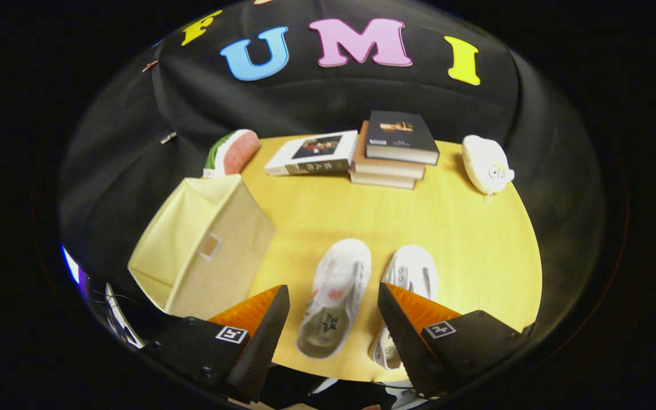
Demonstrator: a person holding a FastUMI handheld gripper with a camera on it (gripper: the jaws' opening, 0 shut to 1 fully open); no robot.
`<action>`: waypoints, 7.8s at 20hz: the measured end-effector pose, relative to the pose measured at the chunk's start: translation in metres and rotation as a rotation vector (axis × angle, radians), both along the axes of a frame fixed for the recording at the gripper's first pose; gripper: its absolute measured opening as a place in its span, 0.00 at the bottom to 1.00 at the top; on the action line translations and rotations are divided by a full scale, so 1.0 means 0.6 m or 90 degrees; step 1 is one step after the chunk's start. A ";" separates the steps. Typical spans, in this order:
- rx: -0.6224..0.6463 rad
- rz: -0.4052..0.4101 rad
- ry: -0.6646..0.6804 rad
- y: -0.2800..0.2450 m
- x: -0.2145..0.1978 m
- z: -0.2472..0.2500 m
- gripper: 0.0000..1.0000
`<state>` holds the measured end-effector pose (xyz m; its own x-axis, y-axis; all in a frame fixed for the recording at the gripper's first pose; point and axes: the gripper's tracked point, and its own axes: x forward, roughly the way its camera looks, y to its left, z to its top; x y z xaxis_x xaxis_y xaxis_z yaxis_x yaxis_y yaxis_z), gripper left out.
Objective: Open the storage box then place both shoes into the box .Put the left shoe in first, then the right shoe, with the right side of both shoes facing outward in a uniform manner.
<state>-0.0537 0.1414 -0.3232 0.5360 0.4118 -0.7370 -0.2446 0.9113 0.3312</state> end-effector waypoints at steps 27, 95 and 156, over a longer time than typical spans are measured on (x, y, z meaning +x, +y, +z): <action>-0.027 -0.124 0.011 0.010 0.057 -0.172 0.06; 0.229 -0.097 0.137 0.489 0.084 0.191 0.99; -0.082 -0.219 0.061 -0.181 0.033 -0.138 0.07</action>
<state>-0.0341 0.0329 -0.4060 0.5523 0.1210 -0.8248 0.1092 0.9704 0.2155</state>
